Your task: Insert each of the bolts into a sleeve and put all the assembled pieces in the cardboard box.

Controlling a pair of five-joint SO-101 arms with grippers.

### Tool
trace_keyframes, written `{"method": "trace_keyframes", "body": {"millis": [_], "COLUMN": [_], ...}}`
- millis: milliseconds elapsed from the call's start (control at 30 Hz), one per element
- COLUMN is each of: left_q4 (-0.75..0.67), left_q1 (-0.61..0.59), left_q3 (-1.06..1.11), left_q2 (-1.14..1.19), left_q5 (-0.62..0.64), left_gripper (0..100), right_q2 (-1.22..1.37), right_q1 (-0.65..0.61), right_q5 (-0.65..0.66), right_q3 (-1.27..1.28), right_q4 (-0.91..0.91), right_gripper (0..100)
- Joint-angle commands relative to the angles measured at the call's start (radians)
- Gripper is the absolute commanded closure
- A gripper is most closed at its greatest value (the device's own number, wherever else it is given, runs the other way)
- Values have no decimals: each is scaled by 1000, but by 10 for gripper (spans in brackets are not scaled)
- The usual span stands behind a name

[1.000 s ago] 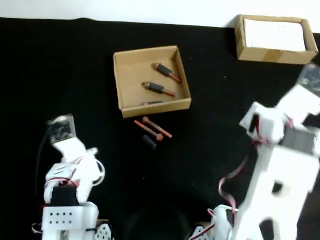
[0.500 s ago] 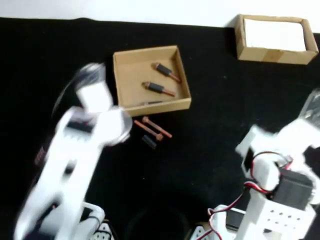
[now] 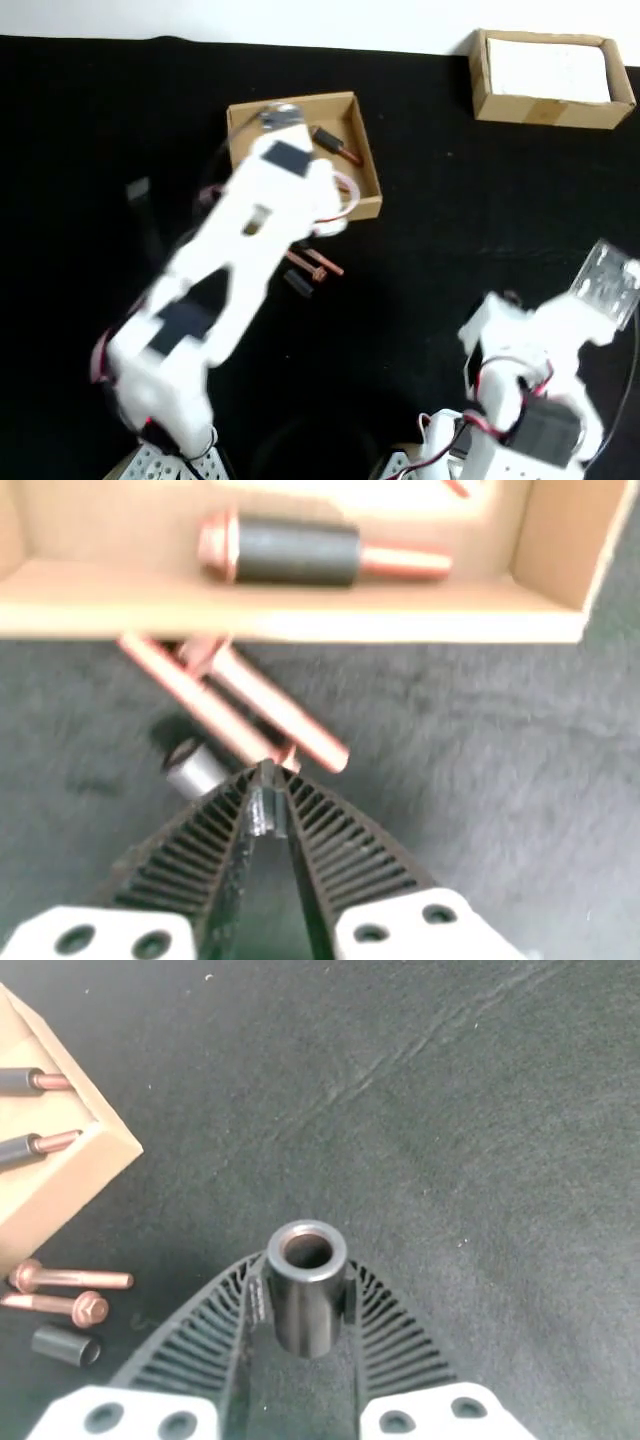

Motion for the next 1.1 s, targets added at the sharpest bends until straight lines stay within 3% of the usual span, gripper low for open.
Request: {"method": "trace_keyframes", "body": {"millis": [0, 367, 433, 667, 1067], "left_q4": [38, 252, 256, 295, 298], "left_q1": [10, 4, 4, 8, -22], "left_q3": [-157, -466, -472, -475, -456], "left_q2": [120, 315, 315, 314, 325], "left_q5": [14, 14, 14, 12, 12], "left_gripper": [972, 972, 965, 804, 835], "right_q2": [-84, -130, -130, -130, -128], "right_q1": [12, 8, 8, 8, 8], "right_q5": [11, 11, 11, 9, 5], "right_q3": [39, 58, 58, 59, 59], "right_q4": [-18, -18, -18, -25, -48], "right_gripper": [992, 992, 992, 992, 992]}}
